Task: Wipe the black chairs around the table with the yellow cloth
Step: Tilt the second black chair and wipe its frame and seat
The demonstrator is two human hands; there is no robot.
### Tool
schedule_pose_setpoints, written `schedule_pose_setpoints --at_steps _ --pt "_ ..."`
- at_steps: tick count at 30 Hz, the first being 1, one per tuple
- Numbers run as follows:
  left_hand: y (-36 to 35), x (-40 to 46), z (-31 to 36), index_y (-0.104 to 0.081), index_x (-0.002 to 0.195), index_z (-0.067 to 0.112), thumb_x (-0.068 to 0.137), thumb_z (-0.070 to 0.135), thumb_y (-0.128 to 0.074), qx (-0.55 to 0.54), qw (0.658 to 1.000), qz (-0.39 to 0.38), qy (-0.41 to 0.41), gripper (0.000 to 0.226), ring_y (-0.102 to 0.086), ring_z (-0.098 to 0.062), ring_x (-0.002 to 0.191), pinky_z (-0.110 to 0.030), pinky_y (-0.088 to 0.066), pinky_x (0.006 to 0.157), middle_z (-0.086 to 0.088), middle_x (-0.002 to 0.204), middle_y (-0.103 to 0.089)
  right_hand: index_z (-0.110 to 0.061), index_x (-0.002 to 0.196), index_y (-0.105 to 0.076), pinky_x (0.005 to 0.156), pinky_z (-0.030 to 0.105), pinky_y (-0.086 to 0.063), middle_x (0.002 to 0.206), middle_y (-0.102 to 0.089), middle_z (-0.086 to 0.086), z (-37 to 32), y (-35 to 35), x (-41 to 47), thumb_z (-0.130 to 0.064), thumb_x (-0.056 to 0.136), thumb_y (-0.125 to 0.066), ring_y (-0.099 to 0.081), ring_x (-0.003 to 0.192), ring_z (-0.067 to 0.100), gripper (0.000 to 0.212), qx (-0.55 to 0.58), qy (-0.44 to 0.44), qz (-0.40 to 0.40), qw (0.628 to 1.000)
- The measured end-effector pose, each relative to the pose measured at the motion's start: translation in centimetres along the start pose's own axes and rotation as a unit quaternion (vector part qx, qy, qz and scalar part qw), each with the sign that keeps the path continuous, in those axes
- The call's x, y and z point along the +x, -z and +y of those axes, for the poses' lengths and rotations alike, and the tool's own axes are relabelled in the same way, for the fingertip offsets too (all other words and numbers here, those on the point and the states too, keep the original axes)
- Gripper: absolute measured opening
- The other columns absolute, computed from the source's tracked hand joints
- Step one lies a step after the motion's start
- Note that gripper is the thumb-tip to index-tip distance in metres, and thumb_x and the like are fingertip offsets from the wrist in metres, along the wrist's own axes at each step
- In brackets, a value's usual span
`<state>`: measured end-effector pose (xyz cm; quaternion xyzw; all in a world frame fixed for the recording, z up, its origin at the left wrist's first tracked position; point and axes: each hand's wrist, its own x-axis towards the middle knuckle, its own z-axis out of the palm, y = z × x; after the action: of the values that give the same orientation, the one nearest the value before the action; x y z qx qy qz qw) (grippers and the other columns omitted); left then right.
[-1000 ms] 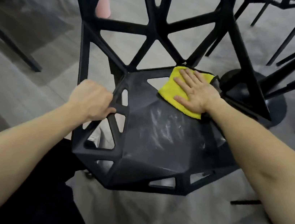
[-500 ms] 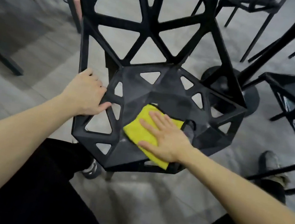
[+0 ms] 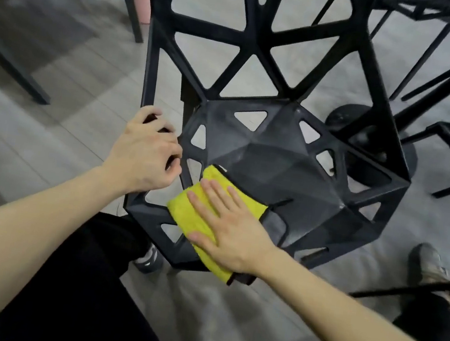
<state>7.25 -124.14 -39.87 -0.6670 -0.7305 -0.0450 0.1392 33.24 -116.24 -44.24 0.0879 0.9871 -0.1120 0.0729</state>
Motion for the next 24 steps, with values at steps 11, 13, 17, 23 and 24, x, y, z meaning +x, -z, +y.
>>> schedule_pose_setpoints --at_steps 11,13,17,23,24 --pt "0.1 0.6 -0.2 -0.081 0.075 0.022 0.086 0.029 -0.056 -0.02 1.0 -0.002 0.013 0.029 -0.067 -0.019 0.105 -0.046 -0.031 0.121 0.01 0.078 -0.077 -0.015 0.171 -0.009 0.131 0.055 0.005 0.177 0.004 0.019 14.3 2.8 9.3 -0.077 0.093 -0.006 0.01 0.164 0.032 0.099 -0.03 -0.325 0.068 0.943" --pt "0.2 0.6 -0.1 -0.081 0.075 0.022 0.086 0.029 -0.057 -0.029 1.0 0.006 0.01 0.028 -0.068 -0.021 0.106 -0.048 -0.033 0.12 0.009 0.078 -0.077 -0.017 0.171 -0.01 0.133 0.048 0.006 0.178 0.001 0.014 6.5 1.5 7.2 -0.069 0.1 -0.013 0.008 0.165 0.027 0.088 -0.014 -0.165 0.044 0.985" --pt "0.2 0.4 0.2 -0.08 0.075 0.02 0.083 0.028 -0.06 -0.032 0.999 0.0 0.001 0.024 -0.069 -0.023 0.106 -0.05 -0.035 0.119 0.008 0.076 -0.076 -0.027 0.17 -0.017 0.134 0.043 -0.001 0.179 -0.006 0.003 5.4 0.3 3.6 -0.066 0.107 -0.032 0.001 0.165 0.02 0.076 0.017 -0.006 0.039 0.999" --pt "0.4 0.7 0.2 -0.08 0.074 0.02 0.083 0.029 -0.06 -0.035 0.999 -0.007 0.011 0.023 -0.068 -0.021 0.108 -0.049 -0.034 0.12 0.008 0.077 -0.076 -0.016 0.171 -0.013 0.132 0.055 -0.001 0.178 -0.005 0.012 19.4 3.3 11.1 -0.07 0.101 -0.012 0.003 0.165 0.027 0.088 -0.029 -0.411 0.146 0.899" --pt "0.5 0.8 0.2 -0.079 0.073 0.02 0.083 0.029 -0.061 -0.038 0.999 -0.007 0.015 0.022 -0.069 -0.021 0.108 -0.049 -0.035 0.12 0.008 0.076 -0.075 -0.014 0.17 -0.014 0.132 0.056 -0.002 0.178 -0.007 0.014 17.3 3.2 12.8 -0.065 0.103 -0.015 0.001 0.165 0.028 0.085 -0.023 -0.406 0.159 0.9"
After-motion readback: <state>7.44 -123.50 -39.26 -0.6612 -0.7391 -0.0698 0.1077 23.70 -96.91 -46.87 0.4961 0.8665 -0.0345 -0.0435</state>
